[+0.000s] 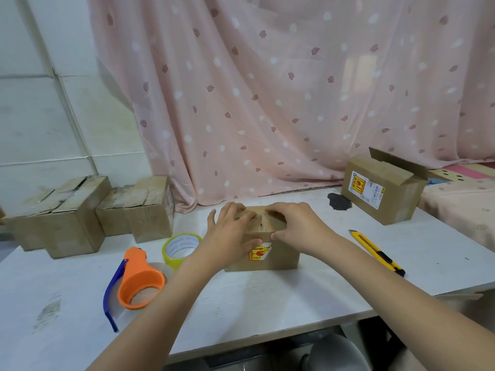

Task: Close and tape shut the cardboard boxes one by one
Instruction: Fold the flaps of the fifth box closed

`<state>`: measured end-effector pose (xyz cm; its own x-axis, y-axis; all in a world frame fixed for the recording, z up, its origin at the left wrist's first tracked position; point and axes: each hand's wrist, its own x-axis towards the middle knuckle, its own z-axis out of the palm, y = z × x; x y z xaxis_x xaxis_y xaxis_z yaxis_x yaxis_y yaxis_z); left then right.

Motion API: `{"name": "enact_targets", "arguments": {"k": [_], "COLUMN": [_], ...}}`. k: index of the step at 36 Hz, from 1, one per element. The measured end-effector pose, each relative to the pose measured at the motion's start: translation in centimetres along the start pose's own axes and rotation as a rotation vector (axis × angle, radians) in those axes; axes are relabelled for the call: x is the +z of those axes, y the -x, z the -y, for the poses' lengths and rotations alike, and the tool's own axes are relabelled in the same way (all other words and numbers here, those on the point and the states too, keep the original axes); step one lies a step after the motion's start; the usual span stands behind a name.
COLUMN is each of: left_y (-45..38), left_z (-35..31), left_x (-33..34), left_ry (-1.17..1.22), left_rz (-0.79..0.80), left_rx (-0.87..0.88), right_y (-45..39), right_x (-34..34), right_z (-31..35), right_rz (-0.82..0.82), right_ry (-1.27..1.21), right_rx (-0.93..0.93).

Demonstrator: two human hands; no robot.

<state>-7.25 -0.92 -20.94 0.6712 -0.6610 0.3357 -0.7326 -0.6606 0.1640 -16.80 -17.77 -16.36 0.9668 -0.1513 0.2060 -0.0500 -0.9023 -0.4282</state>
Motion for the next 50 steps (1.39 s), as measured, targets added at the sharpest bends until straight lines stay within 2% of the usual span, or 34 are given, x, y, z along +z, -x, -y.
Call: {"name": "enact_targets", "arguments": {"k": [6, 9, 14, 18, 23, 36, 50], "left_y": [-0.3, -0.4, -0.3, 0.2, 0.9, 0.9, 0.5], "left_z": [-0.4, -0.4, -0.6, -0.1, 1.0, 0.7, 1.0], "left_x": [-0.5, -0.8, -1.2, -2.0, -2.5, -2.7, -2.9], "left_ry": [0.066, 0.026, -0.047, -0.007, 0.073, -0.031, -0.1], "left_rz": [0.025, 0.053, 0.054, -0.007, 0.026, 0.116, -0.014], "left_rx": [0.008, 0.017, 0.022, -0.068, -0.154, -0.093, -0.086], "right_y": [0.9, 1.1, 0.6, 0.3, 0.2, 0.4, 0.9], "right_x": [0.7, 0.8, 0.4, 0.4, 0.5, 0.5, 0.3], "right_z": [-0.6, -0.8, -1.2, -1.3, -1.1, -1.1, -0.9], "right_rz": [-0.092, -0.12, -0.106, -0.08, -0.079, -0.057, -0.028], "right_ry": [-0.041, -0.041, -0.072, -0.07, -0.071, -0.108, -0.061], "right_rx": [-0.073, -0.112, -0.06, -0.035, -0.048, -0.032, -0.052]}}
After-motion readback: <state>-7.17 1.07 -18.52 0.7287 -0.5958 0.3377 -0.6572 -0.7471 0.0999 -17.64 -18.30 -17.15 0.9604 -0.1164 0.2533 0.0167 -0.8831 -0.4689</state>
